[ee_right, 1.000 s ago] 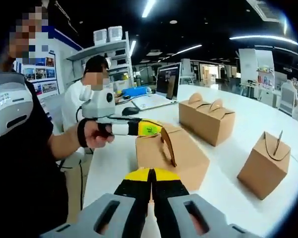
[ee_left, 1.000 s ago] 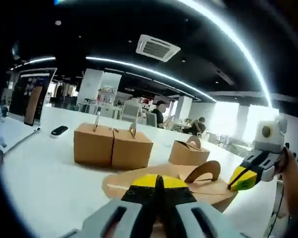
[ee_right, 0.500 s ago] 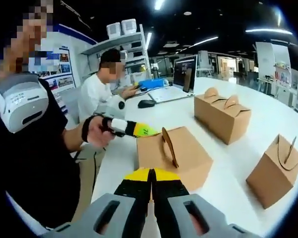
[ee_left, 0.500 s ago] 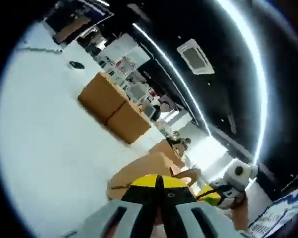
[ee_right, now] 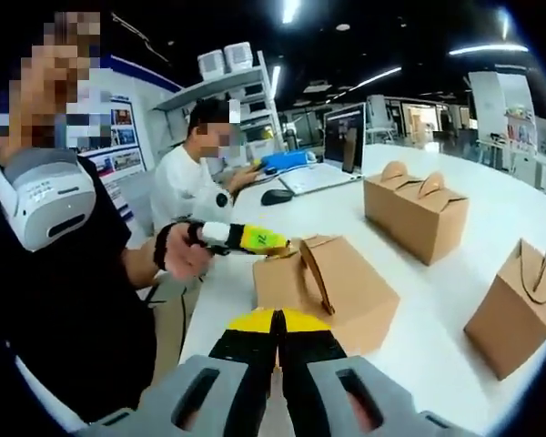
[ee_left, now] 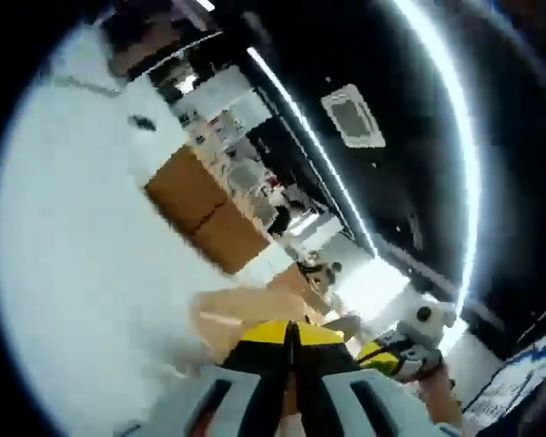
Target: Pick up one paper box from the group, open the paper box, and remove the item inside
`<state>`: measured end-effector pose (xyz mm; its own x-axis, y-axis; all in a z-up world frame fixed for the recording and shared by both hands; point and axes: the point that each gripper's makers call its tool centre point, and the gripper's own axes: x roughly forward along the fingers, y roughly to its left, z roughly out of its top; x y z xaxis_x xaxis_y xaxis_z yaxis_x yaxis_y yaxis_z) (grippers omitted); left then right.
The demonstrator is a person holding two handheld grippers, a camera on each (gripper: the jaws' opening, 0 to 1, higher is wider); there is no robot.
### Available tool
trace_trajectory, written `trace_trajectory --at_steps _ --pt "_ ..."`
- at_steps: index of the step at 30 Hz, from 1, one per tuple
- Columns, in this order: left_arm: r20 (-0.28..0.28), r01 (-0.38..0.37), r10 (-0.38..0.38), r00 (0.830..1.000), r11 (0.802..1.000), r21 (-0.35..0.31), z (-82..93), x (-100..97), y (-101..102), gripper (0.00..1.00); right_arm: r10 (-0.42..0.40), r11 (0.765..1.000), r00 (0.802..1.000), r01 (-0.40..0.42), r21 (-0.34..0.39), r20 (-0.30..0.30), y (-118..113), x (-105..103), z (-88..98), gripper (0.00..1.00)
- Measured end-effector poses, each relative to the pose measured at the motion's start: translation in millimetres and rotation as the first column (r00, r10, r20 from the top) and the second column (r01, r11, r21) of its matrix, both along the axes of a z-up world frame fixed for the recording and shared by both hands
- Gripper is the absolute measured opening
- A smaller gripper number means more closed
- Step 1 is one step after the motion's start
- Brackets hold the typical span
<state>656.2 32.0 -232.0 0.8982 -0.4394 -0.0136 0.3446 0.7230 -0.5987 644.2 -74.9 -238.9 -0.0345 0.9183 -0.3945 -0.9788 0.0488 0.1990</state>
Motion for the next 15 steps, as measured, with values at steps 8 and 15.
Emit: trace_trajectory --at_steps 8,15 --pt "0.131 0.049 -0.113 0.985 0.909 0.415 22.8 -6.7 -25.9 0.29 -0.041 0.999 0.999 0.041 0.034 0.008 1.1 -0.5 0.7 0.03" --pt "0.092 0.125 -0.199 0.976 0.848 0.514 7.9 -7.0 -39.7 0.29 -0.070 0.996 0.998 0.069 0.063 0.004 0.8 0.7 1.9 0.03"
